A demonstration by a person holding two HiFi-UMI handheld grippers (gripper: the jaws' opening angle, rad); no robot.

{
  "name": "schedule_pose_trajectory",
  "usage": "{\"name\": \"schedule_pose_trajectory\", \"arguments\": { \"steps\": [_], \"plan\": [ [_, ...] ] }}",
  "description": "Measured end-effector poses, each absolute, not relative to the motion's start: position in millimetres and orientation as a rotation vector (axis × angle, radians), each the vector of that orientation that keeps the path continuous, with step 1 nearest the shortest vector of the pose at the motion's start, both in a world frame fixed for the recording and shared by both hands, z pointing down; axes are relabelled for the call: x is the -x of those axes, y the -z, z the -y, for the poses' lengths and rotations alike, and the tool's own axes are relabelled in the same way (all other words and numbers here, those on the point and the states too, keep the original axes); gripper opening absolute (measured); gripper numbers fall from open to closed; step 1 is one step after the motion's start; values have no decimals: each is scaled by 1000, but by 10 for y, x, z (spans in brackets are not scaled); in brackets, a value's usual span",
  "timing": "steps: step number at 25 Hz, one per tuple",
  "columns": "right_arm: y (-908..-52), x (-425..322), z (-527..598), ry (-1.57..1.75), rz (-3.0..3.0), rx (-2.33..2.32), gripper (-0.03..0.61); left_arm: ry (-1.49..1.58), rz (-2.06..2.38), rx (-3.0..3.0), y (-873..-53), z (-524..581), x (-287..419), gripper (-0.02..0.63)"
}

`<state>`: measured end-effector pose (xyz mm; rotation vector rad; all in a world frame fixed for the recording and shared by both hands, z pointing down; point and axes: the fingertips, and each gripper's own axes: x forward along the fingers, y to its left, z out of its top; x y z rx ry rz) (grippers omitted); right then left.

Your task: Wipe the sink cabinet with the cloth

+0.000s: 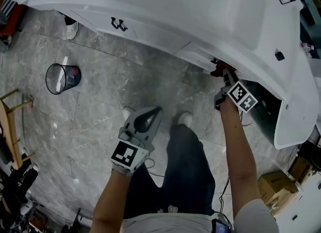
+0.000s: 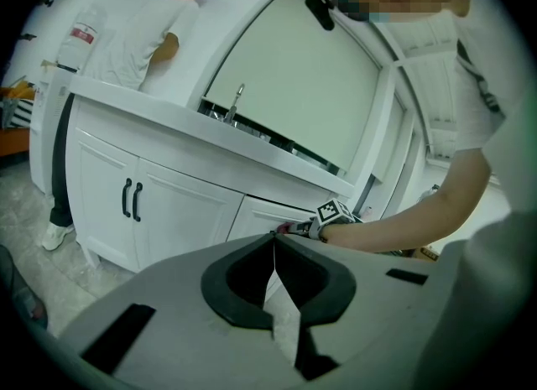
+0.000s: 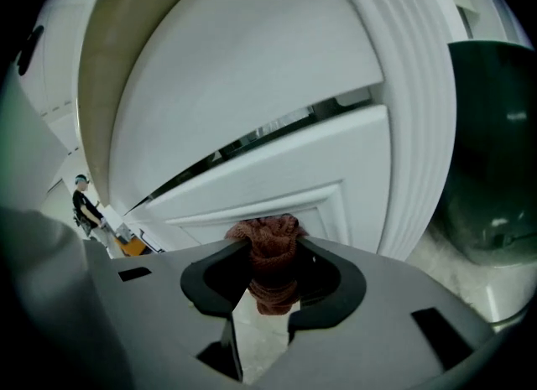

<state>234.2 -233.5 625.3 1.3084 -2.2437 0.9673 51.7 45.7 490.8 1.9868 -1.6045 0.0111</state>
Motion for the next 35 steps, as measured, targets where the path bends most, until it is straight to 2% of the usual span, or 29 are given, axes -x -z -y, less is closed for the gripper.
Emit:
{"name": "schedule_pose_trajectory", "arguments": {
  "steps": [21,35],
  "plan": [
    [-6036,-1703,2189,-803,2220,-1236,135,82,1673,-1902,-4933,-858,-19,11],
    [-6283,-1133,2100,-818,2233,-1160,135,112,1710,-1837,-5032,-1046,272,11]
  ]
}}
